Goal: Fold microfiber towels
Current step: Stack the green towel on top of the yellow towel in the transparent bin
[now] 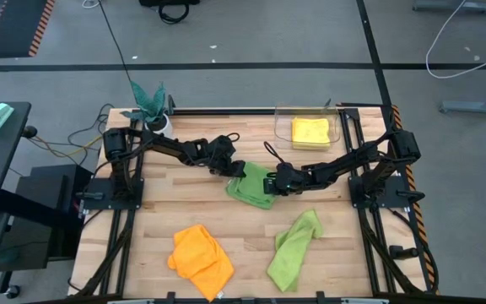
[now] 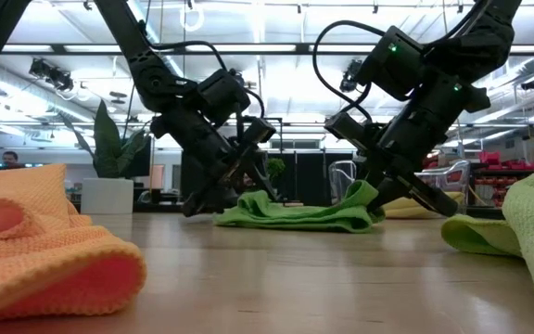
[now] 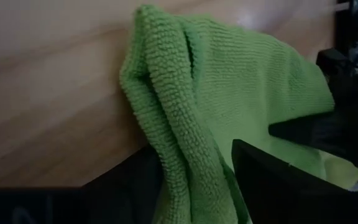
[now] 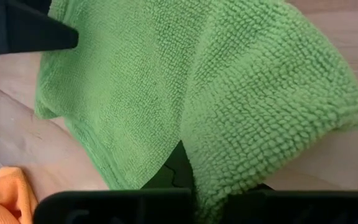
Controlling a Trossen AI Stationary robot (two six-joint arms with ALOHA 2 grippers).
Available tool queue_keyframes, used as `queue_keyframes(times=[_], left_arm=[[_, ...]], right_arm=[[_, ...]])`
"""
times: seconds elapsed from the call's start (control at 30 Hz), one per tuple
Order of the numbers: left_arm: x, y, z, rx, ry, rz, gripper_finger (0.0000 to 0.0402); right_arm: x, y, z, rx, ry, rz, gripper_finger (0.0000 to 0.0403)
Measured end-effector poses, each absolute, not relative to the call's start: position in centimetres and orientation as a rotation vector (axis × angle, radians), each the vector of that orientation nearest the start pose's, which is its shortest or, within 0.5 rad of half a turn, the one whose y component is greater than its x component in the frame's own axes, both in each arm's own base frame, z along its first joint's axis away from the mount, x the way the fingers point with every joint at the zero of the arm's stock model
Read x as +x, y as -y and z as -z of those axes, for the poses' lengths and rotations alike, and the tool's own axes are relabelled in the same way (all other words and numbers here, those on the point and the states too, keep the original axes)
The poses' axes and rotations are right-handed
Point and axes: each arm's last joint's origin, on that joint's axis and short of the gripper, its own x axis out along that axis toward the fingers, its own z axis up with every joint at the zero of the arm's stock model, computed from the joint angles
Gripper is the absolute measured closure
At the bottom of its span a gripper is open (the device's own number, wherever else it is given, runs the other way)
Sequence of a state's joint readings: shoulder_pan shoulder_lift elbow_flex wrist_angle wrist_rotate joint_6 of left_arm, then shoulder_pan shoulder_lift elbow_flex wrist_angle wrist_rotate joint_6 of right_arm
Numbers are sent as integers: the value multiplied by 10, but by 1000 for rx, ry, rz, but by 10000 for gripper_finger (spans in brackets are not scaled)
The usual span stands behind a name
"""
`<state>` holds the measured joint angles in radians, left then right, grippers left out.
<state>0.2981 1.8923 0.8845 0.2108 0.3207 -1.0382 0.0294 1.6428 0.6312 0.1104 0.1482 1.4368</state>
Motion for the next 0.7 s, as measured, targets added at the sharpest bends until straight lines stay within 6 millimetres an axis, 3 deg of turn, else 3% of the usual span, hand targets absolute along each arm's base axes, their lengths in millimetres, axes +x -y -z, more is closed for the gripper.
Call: queue_keyframes(times=[0.57,0.7], left_arm=[[338,-97,-110,-1192,-686,-466,368],[338,-97,-110,-1189,-684,-471,389]], right_arm=[[280,-4,-115,1252,-649,725,395],[280,-4,-115,1252,-649,725,394]])
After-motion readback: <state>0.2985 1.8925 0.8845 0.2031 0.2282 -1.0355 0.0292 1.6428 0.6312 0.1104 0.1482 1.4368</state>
